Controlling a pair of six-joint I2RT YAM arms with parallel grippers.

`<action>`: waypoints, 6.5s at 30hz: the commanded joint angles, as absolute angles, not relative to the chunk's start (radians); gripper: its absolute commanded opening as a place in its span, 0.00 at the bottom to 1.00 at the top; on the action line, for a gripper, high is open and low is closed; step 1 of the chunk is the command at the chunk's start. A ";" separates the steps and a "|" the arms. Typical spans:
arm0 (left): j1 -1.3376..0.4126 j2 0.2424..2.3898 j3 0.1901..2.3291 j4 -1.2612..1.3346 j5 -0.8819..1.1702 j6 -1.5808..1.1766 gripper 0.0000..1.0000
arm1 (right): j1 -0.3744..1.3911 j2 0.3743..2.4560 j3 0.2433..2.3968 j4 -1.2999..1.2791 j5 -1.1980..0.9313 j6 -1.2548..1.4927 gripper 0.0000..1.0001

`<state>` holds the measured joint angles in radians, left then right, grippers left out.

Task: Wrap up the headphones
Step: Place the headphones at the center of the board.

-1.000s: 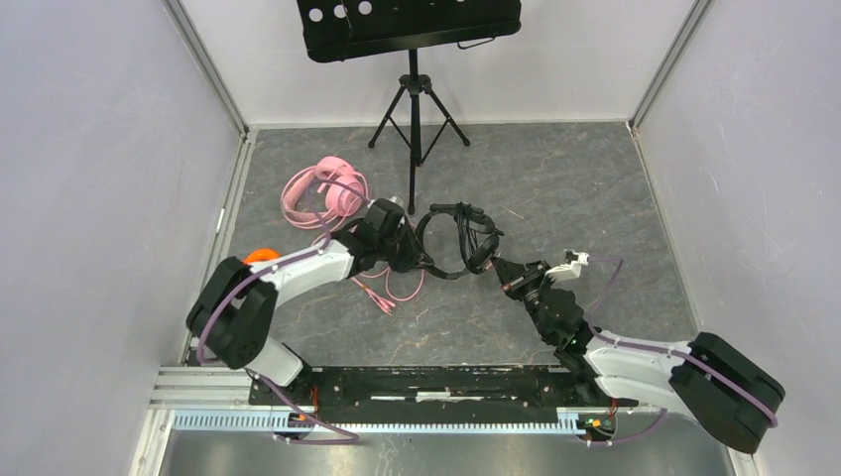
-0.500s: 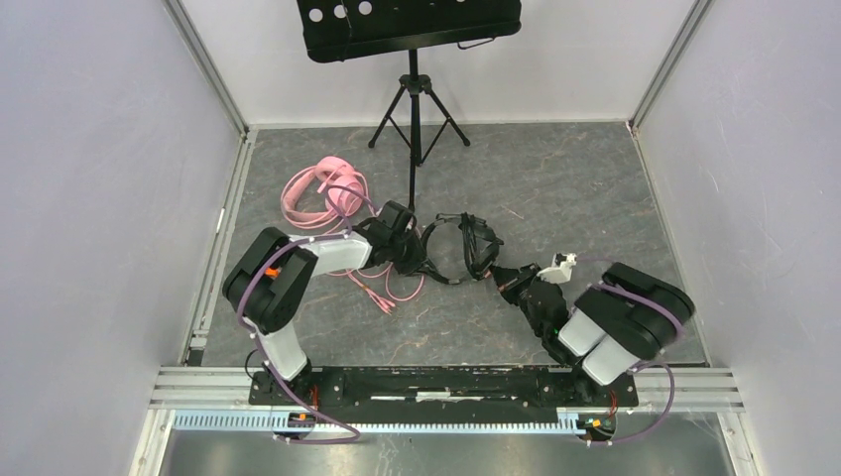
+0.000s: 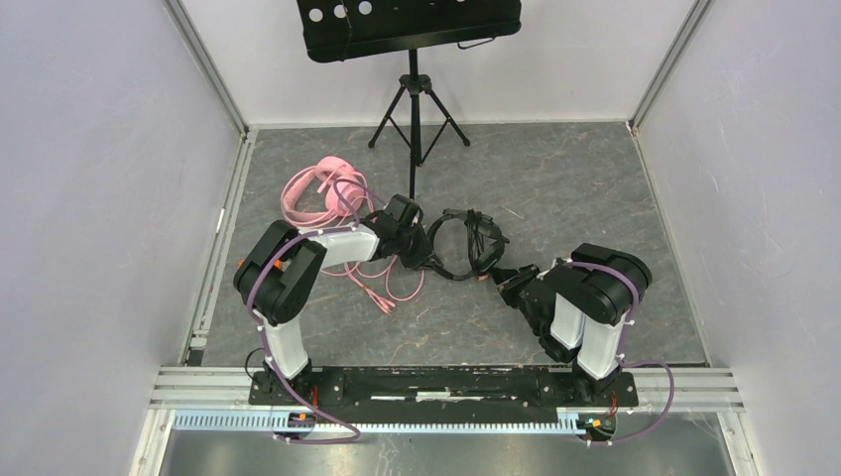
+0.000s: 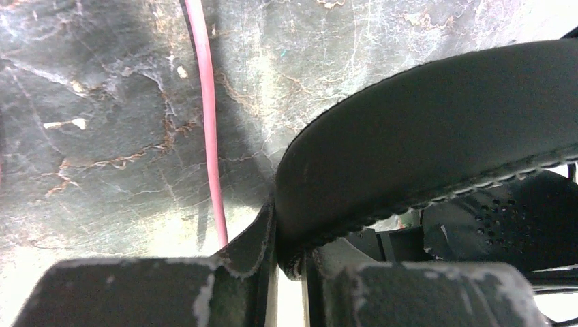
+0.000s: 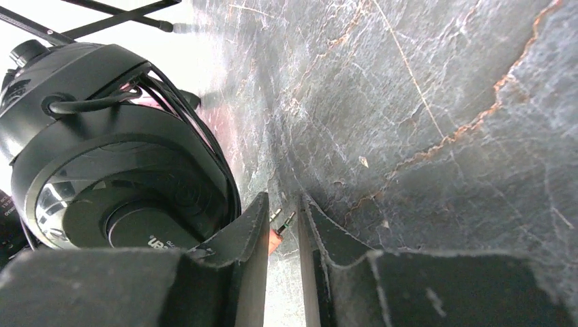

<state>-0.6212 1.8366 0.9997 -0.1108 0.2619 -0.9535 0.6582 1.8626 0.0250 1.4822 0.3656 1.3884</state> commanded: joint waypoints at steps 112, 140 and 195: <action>-0.655 1.894 1.081 -0.283 0.212 -0.827 0.14 | 0.802 1.443 -0.122 1.249 0.384 1.004 0.00; -0.655 1.914 1.110 -0.275 0.215 -0.861 0.14 | 0.817 1.352 -0.170 1.123 0.283 0.966 0.00; -0.684 1.967 1.149 -0.303 0.198 -0.890 0.33 | 0.627 1.777 0.058 1.372 0.314 1.072 0.00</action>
